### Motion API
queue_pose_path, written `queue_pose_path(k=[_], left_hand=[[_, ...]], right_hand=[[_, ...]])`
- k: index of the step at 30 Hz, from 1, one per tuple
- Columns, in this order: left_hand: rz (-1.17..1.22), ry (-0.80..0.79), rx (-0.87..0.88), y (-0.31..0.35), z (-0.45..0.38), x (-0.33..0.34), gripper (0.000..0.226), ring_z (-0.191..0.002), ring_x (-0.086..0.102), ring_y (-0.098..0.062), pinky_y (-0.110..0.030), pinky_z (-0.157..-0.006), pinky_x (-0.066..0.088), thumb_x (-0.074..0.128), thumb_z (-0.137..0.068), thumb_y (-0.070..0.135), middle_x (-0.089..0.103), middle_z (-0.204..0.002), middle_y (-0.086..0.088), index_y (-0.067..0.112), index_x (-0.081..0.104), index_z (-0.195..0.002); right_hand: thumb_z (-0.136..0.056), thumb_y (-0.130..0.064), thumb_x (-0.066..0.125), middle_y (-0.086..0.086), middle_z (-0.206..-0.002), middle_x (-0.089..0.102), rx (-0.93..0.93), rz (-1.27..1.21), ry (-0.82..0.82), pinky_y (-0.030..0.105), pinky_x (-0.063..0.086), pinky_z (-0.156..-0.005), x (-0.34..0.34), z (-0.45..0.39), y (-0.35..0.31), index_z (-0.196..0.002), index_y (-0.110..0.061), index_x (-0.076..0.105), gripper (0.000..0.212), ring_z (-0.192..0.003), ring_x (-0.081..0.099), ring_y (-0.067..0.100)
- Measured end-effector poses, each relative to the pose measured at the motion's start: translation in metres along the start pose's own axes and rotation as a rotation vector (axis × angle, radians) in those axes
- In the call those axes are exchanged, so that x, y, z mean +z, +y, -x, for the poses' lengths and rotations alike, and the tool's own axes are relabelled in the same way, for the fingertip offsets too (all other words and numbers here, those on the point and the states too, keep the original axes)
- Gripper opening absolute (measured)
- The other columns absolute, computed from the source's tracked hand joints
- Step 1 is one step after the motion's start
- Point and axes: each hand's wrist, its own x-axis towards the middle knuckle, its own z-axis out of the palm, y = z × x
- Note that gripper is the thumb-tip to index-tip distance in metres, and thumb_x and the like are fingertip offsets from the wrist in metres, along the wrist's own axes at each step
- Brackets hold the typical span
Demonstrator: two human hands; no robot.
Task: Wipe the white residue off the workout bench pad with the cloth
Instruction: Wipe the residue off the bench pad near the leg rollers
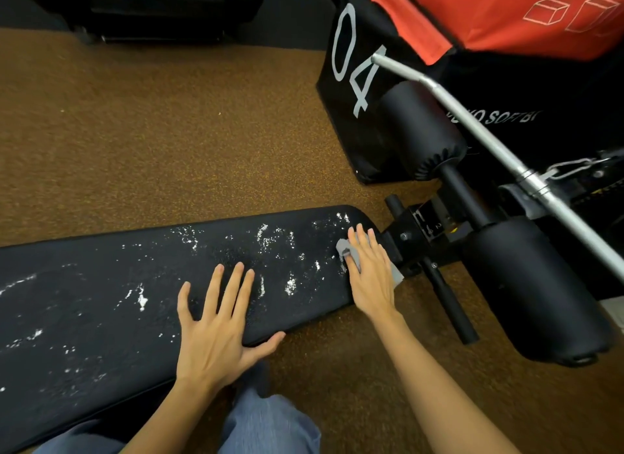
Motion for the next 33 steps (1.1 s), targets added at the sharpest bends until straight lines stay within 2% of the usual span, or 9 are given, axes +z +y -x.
queue_pose_path(k=[7, 10, 15, 17, 19, 21, 25, 29, 33], left_hand=[[-0.001, -0.032, -0.017, 0.001, -0.001, -0.002, 0.106, -0.145, 0.03, -0.029, -0.066, -0.112, 0.015, 0.046, -0.073, 0.084, 0.032, -0.157, -0.007, 0.009, 0.039, -0.148], [-0.002, -0.031, -0.023, 0.001, -0.002, -0.002, 0.107, -0.145, 0.03, -0.029, -0.066, -0.112, 0.014, 0.047, -0.073, 0.084, 0.032, -0.158, -0.007, 0.009, 0.039, -0.148], [-0.004, -0.021, -0.026, 0.002, 0.0, -0.002, 0.107, -0.145, 0.031, -0.029, -0.066, -0.112, 0.016, 0.047, -0.072, 0.084, 0.032, -0.157, -0.007, 0.008, 0.04, -0.148], [-0.007, -0.011, -0.028, 0.002, 0.0, -0.002, 0.108, -0.145, 0.031, -0.028, -0.065, -0.112, 0.017, 0.046, -0.072, 0.085, 0.033, -0.157, -0.007, 0.008, 0.04, -0.148], [-0.013, 0.001, -0.028, 0.003, 0.001, -0.001, 0.108, -0.144, 0.032, -0.028, -0.065, -0.112, 0.017, 0.047, -0.072, 0.085, 0.034, -0.157, -0.007, 0.007, 0.04, -0.147], [-0.014, 0.004, -0.029, 0.002, 0.0, -0.002, 0.109, -0.144, 0.032, -0.028, -0.065, -0.112, 0.017, 0.047, -0.072, 0.085, 0.034, -0.157, -0.008, 0.007, 0.041, -0.147], [-0.014, -0.008, -0.037, 0.003, 0.0, -0.001, 0.11, -0.145, 0.031, -0.027, -0.065, -0.112, 0.017, 0.048, -0.072, 0.085, 0.033, -0.157, -0.007, 0.006, 0.04, -0.147], [-0.012, -0.016, -0.04, 0.003, 0.0, -0.003, 0.11, -0.145, 0.03, -0.027, -0.065, -0.112, 0.016, 0.048, -0.072, 0.084, 0.032, -0.158, -0.007, 0.006, 0.038, -0.148], [-0.008, -0.022, -0.045, 0.004, -0.001, -0.004, 0.11, -0.146, 0.029, -0.026, -0.065, -0.113, 0.016, 0.047, -0.072, 0.084, 0.03, -0.158, -0.007, 0.006, 0.036, -0.149]], right_hand=[[-0.094, -0.003, 0.044, -0.004, -0.161, 0.022, -0.319, -0.121, -0.18, 0.028, 0.007, -0.122, -0.017, 0.063, 0.007, -0.152, -0.017, 0.027, 0.062, -0.149, 0.015, 0.01], [-0.096, -0.005, 0.04, -0.001, -0.161, 0.023, -0.269, -0.104, -0.145, 0.031, 0.012, -0.122, -0.026, 0.042, 0.027, -0.152, -0.013, 0.028, 0.058, -0.149, 0.016, 0.011], [-0.102, -0.007, 0.04, 0.003, -0.16, 0.021, -0.01, -0.128, -0.031, 0.034, 0.01, -0.123, -0.026, -0.022, 0.035, -0.153, -0.01, 0.025, 0.053, -0.15, 0.011, 0.016], [-0.104, -0.013, 0.041, 0.003, -0.16, 0.023, 0.087, -0.161, -0.001, 0.028, 0.008, -0.121, -0.028, -0.045, 0.032, -0.153, -0.01, 0.026, 0.052, -0.15, 0.01, 0.015], [-0.103, -0.018, 0.044, 0.003, -0.159, 0.028, 0.122, -0.179, 0.076, 0.03, 0.014, -0.121, -0.029, -0.052, 0.025, -0.152, -0.01, 0.029, 0.051, -0.149, 0.015, 0.014], [-0.103, -0.021, 0.046, 0.004, -0.156, 0.034, 0.105, -0.171, 0.163, 0.037, 0.02, -0.121, -0.023, -0.04, 0.016, -0.15, -0.01, 0.034, 0.05, -0.148, 0.02, 0.015], [-0.1, -0.015, 0.053, 0.006, -0.157, 0.03, -0.036, -0.082, 0.102, 0.045, 0.022, -0.12, -0.003, -0.006, 0.018, -0.148, -0.013, 0.038, 0.051, -0.148, 0.017, 0.02], [-0.093, -0.003, 0.058, 0.003, -0.148, 0.046, -0.05, -0.223, 0.148, 0.037, 0.03, -0.117, -0.004, 0.023, 0.013, -0.139, -0.015, 0.053, 0.048, -0.143, 0.033, 0.016], [-0.073, 0.026, 0.052, 0.002, -0.135, 0.058, -0.147, -0.313, 0.064, 0.024, 0.037, -0.111, -0.014, 0.064, 0.015, -0.128, -0.012, 0.063, 0.068, -0.132, 0.046, 0.007]])
